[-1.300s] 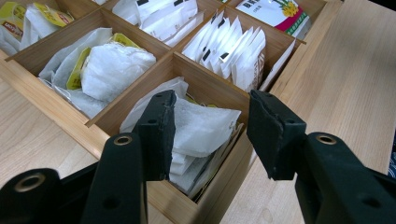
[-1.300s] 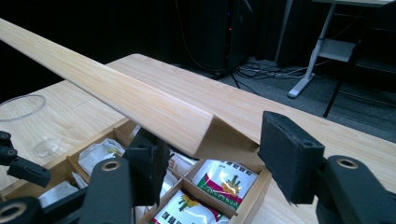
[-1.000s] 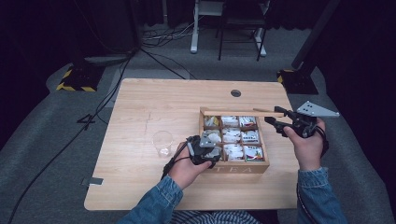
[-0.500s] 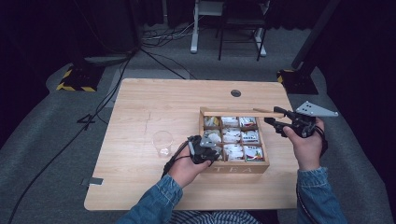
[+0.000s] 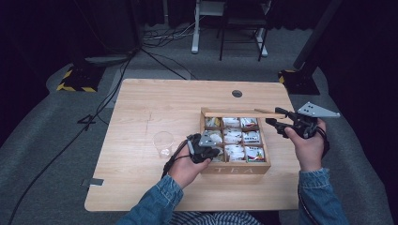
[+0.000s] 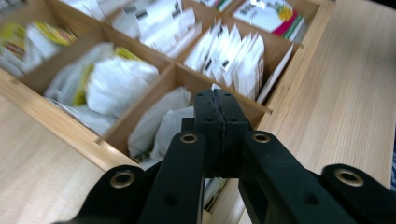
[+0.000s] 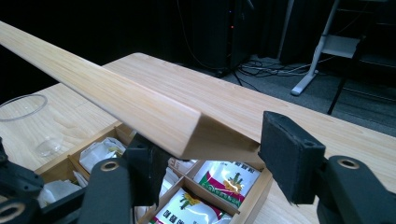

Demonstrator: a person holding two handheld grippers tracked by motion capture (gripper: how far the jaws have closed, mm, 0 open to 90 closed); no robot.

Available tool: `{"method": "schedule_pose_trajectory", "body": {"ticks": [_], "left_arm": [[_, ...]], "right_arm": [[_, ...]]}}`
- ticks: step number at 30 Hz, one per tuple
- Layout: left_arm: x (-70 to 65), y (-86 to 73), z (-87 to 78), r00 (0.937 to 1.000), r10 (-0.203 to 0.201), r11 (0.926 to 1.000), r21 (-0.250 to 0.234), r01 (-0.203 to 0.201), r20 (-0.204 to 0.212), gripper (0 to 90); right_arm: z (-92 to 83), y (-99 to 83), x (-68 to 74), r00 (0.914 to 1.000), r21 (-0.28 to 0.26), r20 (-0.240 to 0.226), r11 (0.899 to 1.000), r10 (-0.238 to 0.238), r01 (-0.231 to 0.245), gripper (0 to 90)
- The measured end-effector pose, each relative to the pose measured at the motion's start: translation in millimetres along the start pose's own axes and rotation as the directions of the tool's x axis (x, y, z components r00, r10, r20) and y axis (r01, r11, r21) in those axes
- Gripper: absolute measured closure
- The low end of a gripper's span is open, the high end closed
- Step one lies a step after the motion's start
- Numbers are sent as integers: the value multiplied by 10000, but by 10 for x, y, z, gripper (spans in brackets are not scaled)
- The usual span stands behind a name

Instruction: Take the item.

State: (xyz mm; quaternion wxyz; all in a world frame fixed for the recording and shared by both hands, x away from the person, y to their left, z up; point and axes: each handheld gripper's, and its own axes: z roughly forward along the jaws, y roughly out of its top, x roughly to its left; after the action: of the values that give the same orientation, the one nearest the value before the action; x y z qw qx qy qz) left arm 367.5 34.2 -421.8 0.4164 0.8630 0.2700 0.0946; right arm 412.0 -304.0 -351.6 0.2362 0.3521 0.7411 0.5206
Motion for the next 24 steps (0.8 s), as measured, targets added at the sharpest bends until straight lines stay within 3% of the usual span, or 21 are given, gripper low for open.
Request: {"method": "schedule_pose_trajectory", "body": {"ticks": [17, 24], "left_arm": [[20, 79, -258, 9994, -25, 9968, -799, -3, -343, 892], [57, 83, -348, 9989, -122, 9963, -850, 83, -457, 892]], "right_arm": [[2, -2, -2, 10000, -32, -25, 10000, 0, 0, 431], [1, -2, -3, 10000, -24, -35, 10000, -14, 14, 431]]}}
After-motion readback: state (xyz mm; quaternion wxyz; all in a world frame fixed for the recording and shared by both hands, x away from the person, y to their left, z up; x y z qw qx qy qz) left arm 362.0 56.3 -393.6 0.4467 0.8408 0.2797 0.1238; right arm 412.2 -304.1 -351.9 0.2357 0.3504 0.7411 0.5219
